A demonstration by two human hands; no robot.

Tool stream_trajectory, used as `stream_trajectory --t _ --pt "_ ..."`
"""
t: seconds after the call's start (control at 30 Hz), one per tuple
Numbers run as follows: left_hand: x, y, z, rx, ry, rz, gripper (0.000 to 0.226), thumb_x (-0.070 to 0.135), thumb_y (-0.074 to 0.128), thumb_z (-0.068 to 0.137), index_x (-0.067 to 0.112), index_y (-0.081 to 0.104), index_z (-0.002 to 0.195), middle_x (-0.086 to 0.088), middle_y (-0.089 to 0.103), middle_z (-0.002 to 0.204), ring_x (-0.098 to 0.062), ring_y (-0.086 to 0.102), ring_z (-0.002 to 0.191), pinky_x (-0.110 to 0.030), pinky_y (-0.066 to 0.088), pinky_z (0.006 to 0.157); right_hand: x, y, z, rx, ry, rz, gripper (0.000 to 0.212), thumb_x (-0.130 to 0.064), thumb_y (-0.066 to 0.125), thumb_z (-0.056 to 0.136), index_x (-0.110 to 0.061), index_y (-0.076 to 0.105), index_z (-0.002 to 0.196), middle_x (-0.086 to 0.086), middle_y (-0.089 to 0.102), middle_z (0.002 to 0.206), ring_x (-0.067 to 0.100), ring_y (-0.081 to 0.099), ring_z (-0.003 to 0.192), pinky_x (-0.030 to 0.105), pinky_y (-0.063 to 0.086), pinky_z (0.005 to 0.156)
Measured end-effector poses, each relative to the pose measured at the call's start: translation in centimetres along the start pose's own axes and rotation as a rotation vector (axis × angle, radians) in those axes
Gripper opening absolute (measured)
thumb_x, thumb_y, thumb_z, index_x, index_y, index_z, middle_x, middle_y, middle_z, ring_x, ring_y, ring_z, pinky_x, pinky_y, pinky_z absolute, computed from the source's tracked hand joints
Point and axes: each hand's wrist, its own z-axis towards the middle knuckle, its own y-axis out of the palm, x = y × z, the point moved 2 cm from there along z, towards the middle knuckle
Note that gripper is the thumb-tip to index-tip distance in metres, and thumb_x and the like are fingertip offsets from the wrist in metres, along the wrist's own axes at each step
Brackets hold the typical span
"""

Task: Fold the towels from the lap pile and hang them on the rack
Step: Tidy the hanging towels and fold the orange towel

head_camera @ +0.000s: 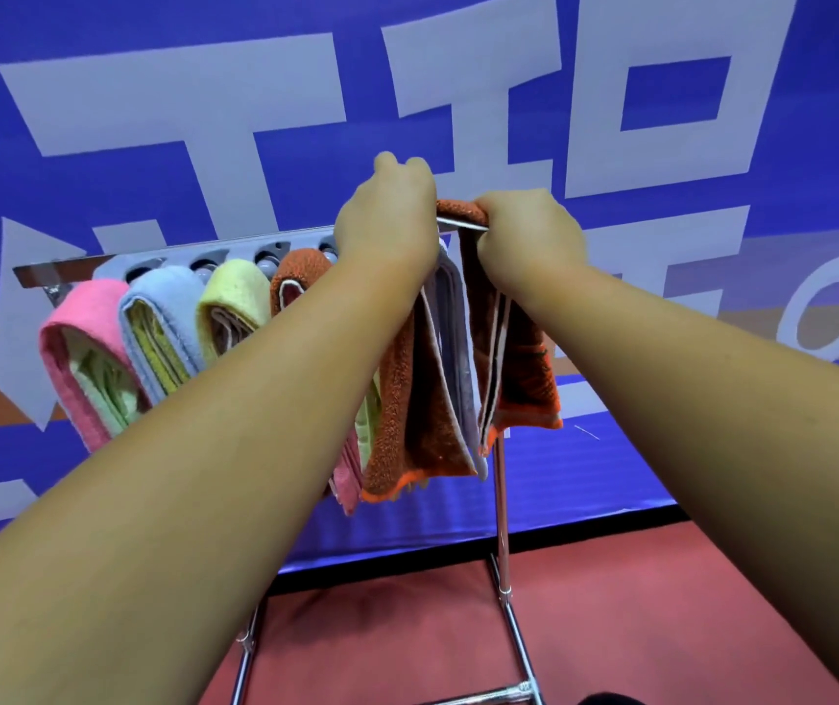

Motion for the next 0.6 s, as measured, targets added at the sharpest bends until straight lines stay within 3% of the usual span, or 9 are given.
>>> stream_trajectory --t 0.07,0.17,0.33,0.5,0.6 --pt "-0.4 0.6 0.5 -0.046 -0.009 0.031 0.028 0.011 0.068 0.097 0.008 0.057 0.122 -0.014 0.051 0.121 -0.036 0.052 0.089 -0.044 0.040 0.072 -0.1 0.9 0.6 -0.040 -0.011 -0.028 0.036 -0.007 0.048 0.091 -0.027 0.071 0.110 0.006 0.062 0.093 0.033 0.058 0.080 0.036 0.044 0.066" --pt "-1.1 1.9 0.8 -0.102 0.002 0.094 0.020 0.003 0.060 0.094 0.013 0.061 0.111 -0.009 0.050 0.102 -0.036 0.051 0.088 -0.043 0.041 0.073 0.4 2.6 0.6 -0.061 -0.029 -0.046 0.041 -0.008 0.050 0.091 -0.031 0.072 0.117 0.006 0.063 0.096 0.033 0.056 0.080 0.035 0.043 0.067" --pt "-1.4 3.6 0.4 -0.143 0.033 0.145 0.018 0.007 0.058 0.091 0.021 0.054 0.102 -0.005 0.048 0.093 -0.034 0.050 0.085 -0.041 0.041 0.073 2.1 5.2 -1.0 -0.112 -0.093 -0.099 0.038 -0.007 0.049 0.091 -0.029 0.070 0.115 0.000 0.046 0.074 0.034 0.052 0.076 0.036 0.039 0.066" --pt "-1.1 4.5 -0.7 -0.155 -0.005 0.195 0.022 0.009 0.060 0.092 0.021 0.063 0.111 -0.008 0.065 0.114 -0.035 0.065 0.112 -0.039 0.041 0.074 2.1 7.3 -2.1 -0.128 -0.089 -0.044 0.035 -0.015 0.046 0.098 -0.023 0.061 0.129 0.006 0.051 0.089 0.038 0.057 0.091 0.039 0.038 0.069" --pt "-1.2 5.3 -1.8 -0.138 -0.034 0.167 0.027 0.011 0.060 0.095 0.013 0.067 0.121 -0.011 0.066 0.122 -0.038 0.064 0.120 -0.040 0.042 0.074 2.6 8.7 -3.3 -0.185 -0.005 0.075 0.023 -0.013 0.047 0.096 -0.019 0.060 0.115 0.010 0.059 0.096 0.040 0.060 0.095 0.039 0.042 0.071"
